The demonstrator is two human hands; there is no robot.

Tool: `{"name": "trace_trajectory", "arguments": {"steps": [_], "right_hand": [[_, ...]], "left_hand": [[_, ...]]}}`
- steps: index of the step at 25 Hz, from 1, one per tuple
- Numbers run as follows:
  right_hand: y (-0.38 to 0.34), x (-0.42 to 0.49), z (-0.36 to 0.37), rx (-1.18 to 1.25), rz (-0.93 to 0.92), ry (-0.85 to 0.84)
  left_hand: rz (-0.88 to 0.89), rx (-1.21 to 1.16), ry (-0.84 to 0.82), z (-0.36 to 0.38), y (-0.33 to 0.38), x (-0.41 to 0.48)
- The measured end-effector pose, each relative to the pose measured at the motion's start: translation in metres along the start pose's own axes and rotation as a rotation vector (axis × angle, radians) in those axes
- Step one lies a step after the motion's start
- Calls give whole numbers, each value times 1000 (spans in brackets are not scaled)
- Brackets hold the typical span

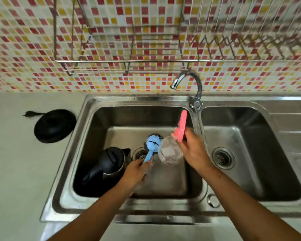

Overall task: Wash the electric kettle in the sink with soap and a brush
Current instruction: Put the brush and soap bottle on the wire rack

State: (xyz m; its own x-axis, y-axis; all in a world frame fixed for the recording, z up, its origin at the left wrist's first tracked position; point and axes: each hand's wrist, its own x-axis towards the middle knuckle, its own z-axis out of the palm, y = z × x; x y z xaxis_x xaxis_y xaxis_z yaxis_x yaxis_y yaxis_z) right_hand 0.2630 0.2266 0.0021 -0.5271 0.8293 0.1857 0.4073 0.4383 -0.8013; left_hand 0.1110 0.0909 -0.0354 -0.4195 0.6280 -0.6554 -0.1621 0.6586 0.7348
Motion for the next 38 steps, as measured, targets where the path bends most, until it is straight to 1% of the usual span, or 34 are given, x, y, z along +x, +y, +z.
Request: {"name": "trace_trajectory", "arguments": {"steps": [4,8,11,15,18,20,22,25,27,30,33,38], "right_hand": [[-73,27,-39,-57,-194,50],[-149,45,-76,-145,-448,136],[-195,54,-95,-127,-542,191],[-244,76,-113,-71,-635,284],[-265,100,-116,-75,-675,349],[-269,120,-115,-106,-665,380],[-267,148,-110,-102,-615,375],[-259,192,-98,-59,-421,340],[-253,211,-89,-99,-303,308],[-242,228,-77,-122,-185,296],[-236,239,-73,-92,-161,275],[-232,239,-72,-121,-189,234]], "left_hand": [[196,-77,53,-46,46,-70],[466,-39,110,-85,81,-134],[625,-28,143,-106,97,-162],[684,-139,117,-118,137,-182],[666,-241,114,-127,180,-176],[651,-241,135,-127,208,-162],[623,-229,160,-125,235,-145],[559,-187,201,-121,266,-112],[534,-195,207,-118,277,-94],[509,-180,248,-115,283,-81],[543,-55,318,-117,284,-70],[609,199,359,-122,284,-59]]}}
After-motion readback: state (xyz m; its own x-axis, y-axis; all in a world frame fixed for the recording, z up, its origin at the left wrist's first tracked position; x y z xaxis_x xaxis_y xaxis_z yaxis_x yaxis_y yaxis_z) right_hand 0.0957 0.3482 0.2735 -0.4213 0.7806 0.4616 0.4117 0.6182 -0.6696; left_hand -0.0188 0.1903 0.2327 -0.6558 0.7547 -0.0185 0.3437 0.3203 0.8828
